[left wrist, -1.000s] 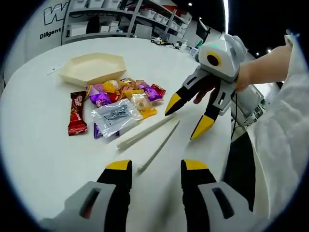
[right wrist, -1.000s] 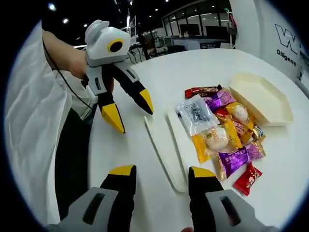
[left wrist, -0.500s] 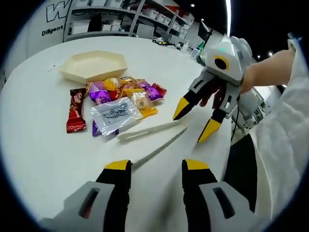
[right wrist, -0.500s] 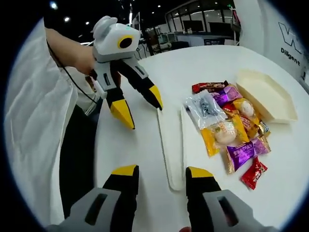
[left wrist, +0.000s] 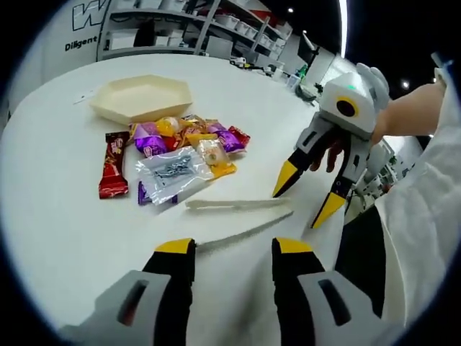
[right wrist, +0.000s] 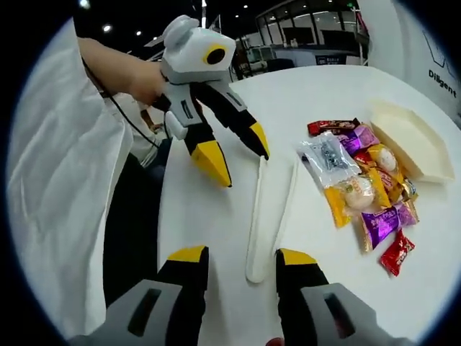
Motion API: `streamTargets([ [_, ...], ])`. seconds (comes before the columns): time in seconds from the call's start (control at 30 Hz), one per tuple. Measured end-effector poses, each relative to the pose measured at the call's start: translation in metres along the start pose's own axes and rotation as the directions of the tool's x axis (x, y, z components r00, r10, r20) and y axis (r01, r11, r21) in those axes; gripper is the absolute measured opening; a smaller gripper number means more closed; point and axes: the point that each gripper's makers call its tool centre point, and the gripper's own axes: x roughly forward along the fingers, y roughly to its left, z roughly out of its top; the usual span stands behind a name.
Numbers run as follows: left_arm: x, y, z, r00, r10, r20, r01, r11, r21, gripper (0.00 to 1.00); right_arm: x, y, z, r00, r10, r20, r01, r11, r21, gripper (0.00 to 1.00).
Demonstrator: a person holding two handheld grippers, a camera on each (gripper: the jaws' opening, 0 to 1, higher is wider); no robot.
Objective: Place the target food into the container with the food tongs after gripping and lifting it, then release it inside without dropping or visibly crushing the food.
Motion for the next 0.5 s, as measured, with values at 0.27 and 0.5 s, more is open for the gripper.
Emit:
streamTargets([
  [0.27,-0.003,0.007,0.007,0.998,0.038,0.046,-0.036,0.998,-0.052,0.41,0.002,0.020,0.002,0.998,0.065,-0.003,-0.065,0.998,-0.024,0.31],
  [0.5,0.001,0.006,0.002,0.999,0.029,0.031,-0.026,0.995,-0.093,0.40,0.001,0.018,0.010,0.997,0.070,0.024,-0.070,0.998,-0.007,0.30],
])
